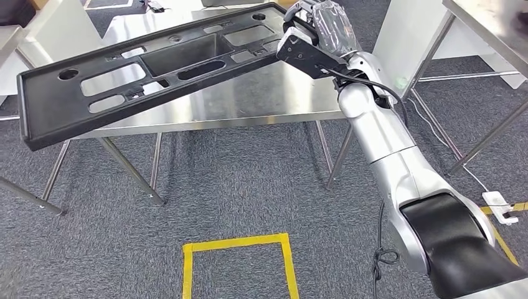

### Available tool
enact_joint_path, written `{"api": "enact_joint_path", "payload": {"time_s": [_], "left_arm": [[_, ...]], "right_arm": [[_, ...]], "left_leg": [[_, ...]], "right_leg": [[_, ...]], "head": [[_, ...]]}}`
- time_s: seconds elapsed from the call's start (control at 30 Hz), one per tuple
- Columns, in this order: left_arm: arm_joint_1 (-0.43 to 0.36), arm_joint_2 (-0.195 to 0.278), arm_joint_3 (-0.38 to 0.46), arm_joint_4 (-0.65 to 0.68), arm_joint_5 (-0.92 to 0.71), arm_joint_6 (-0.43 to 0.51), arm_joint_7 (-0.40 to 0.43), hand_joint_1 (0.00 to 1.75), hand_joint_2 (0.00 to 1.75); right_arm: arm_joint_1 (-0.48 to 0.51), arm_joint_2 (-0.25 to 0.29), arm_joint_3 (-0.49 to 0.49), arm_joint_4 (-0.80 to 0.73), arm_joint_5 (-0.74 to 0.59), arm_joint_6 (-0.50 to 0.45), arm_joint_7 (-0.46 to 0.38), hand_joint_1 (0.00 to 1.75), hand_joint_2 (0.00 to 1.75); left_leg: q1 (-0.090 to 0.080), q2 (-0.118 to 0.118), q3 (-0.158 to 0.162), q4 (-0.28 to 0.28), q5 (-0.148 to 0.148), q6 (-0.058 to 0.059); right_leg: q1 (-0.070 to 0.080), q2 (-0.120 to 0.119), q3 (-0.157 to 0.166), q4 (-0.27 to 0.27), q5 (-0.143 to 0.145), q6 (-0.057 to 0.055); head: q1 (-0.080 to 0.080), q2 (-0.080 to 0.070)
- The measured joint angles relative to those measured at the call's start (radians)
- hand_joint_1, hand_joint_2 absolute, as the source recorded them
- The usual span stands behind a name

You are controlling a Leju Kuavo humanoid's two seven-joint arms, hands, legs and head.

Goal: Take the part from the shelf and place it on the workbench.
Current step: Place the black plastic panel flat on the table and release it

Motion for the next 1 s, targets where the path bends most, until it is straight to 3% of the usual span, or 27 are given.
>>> {"api": "enact_joint_path", "payload": {"time_s": [0.07, 0.1, 0.2, 0.23, 0.27, 0.33, 0.4, 0.43, 0.47, 0.53, 0.6, 0.63, 0.7, 0.87, 1.0], "left_arm": [[-0.001, 0.002, 0.000, -0.001, 0.001, 0.000, 0.000, 0.00, 1.75], [-0.002, 0.003, 0.000, -0.001, 0.001, 0.000, 0.000, 0.00, 1.75], [-0.001, 0.003, 0.000, -0.002, 0.002, 0.000, 0.000, 0.00, 1.75], [0.000, 0.002, 0.000, -0.002, 0.002, 0.000, 0.000, 0.00, 1.75], [-0.001, 0.002, 0.000, -0.002, 0.002, 0.000, 0.000, 0.00, 1.75], [-0.005, -0.001, 0.000, -0.002, 0.002, 0.000, 0.000, 0.00, 1.75], [-0.005, -0.002, 0.000, -0.002, 0.002, 0.000, 0.000, 0.00, 1.75], [-0.004, -0.003, 0.000, -0.002, 0.002, 0.000, 0.000, 0.00, 1.75], [-0.004, -0.004, 0.000, -0.002, 0.002, 0.000, 0.000, 0.00, 1.75], [-0.003, -0.006, 0.000, -0.002, 0.002, 0.000, 0.000, 0.00, 1.75], [-0.003, -0.006, 0.000, -0.002, 0.002, 0.000, 0.000, 0.00, 1.75], [-0.002, -0.005, 0.000, -0.002, 0.002, 0.001, 0.000, 0.00, 1.75], [-0.001, -0.004, 0.000, -0.002, 0.002, 0.001, 0.000, 0.00, 1.75], [-0.001, -0.003, 0.000, -0.002, -0.002, 0.000, 0.000, 0.00, 1.75], [-0.001, -0.003, -0.004, -0.001, -0.020, -0.007, 0.000, 0.00, 1.75]], "right_arm": [[-0.001, 0.000, 0.000, 0.000, 0.000, 0.000, 0.000, 1.75, 1.75], [-0.002, -0.001, 0.000, 0.000, 0.000, -0.001, 0.000, 1.75, 1.75], [-0.002, 0.001, 0.002, -0.001, -0.001, -0.001, 0.000, 1.75, 1.75], [-0.002, 0.002, 0.002, -0.001, -0.001, -0.001, 0.000, 1.75, 1.75], [-0.002, 0.001, 0.001, -0.001, -0.001, -0.002, 0.000, 1.75, 1.75], [-0.001, -0.003, 0.000, -0.001, -0.002, -0.002, 0.000, 1.75, 1.75], [0.005, -0.007, 0.000, 0.000, -0.002, -0.002, 0.000, 1.75, 1.75], [0.007, -0.009, 0.000, 0.000, -0.002, -0.002, 0.000, 1.75, 1.75], [0.009, -0.010, 0.000, 0.000, -0.002, -0.002, 0.001, 1.75, 1.75], [0.007, -0.011, 0.000, 0.000, -0.002, -0.002, 0.001, 1.75, 1.75], [0.006, -0.011, 0.000, 0.000, -0.003, -0.002, -0.001, 1.75, 1.75], [0.006, -0.010, 0.000, -0.001, -0.003, -0.002, -0.002, 1.75, 1.75], [0.007, -0.009, 0.001, -0.001, -0.004, -0.002, -0.004, 1.75, 1.75], [0.007, -0.009, 0.000, -0.001, -0.006, -0.005, -0.005, 1.75, 1.75], [0.009, -0.014, -0.001, -0.004, -0.004, -0.013, -0.004, 1.75, 1.75]], "left_leg": [[-0.017, 0.026, 0.065, -0.118, 0.038, 0.024], [-0.024, 0.036, 0.083, -0.151, 0.043, 0.031], [-0.029, 0.027, 0.091, -0.174, 0.043, 0.035], [-0.027, 0.020, 0.095, -0.182, 0.046, 0.037], [-0.023, 0.013, 0.099, -0.189, 0.050, 0.040], [-0.020, -0.001, 0.104, -0.196, 0.055, 0.044], [-0.019, -0.019, 0.104, -0.196, 0.055, 0.045], [-0.019, -0.028, 0.104, -0.195, 0.055, 0.044], [-0.019, -0.037, 0.104, -0.194, 0.055, 0.044], [-0.019, -0.052, 0.104, -0.191, 0.053, 0.040], [-0.022, -0.063, 0.101, -0.184, 0.049, 0.031], [-0.024, -0.066, 0.098, -0.181, 0.048, 0.030], [-0.025, -0.067, 0.095, -0.179, 0.048, 0.034], [-0.024, -0.058, 0.100, -0.185, 0.048, 0.037], [-0.023, -0.055, 0.102, -0.187, 0.049, 0.033]], "right_leg": [[0.009, -0.014, 0.004, -0.001, -0.004, -0.003], [0.012, -0.021, 0.004, -0.001, -0.005, -0.003], [0.015, -0.037, 0.003, -0.004, -0.009, 0.005], [0.015, -0.029, 0.001, 0.004, -0.015, 0.008], [0.014, -0.012, -0.010, 0.029, -0.028, 0.009], [0.010, 0.026, -0.061, 0.135, -0.073, 0.006], [0.007, 0.039, -0.126, 0.255, -0.109, 0.008], [0.006, 0.041, -0.141, 0.274, -0.107, 0.014], [0.005, 0.041, -0.137, 0.255, -0.090, 0.023], [-0.002, 0.045, -0.084, 0.123, -0.028, 0.041], [-0.004, 0.049, -0.035, 0.016, 0.015, 0.040], [-0.005, 0.050, -0.026, -0.004, 0.022, 0.034], [-0.004, 0.050, -0.025, -0.006, 0.025, 0.025], [-0.001, 0.059, -0.025, -0.006, 0.026, 0.023], [0.001, 0.060, -0.026, -0.006, 0.026, 0.023]], "head": [[0.000, 0.000], [0.001, 0.000], [0.001, 0.000], [0.002, 0.000], [0.002, 0.000], [0.003, 0.000], [0.004, 0.000], [0.004, 0.000], [0.004, 0.000], [0.004, 0.000], [0.003, 0.000], [0.002, 0.000], [0.002, 0.000], [0.002, 0.000], [0.002, 0.000]]}}
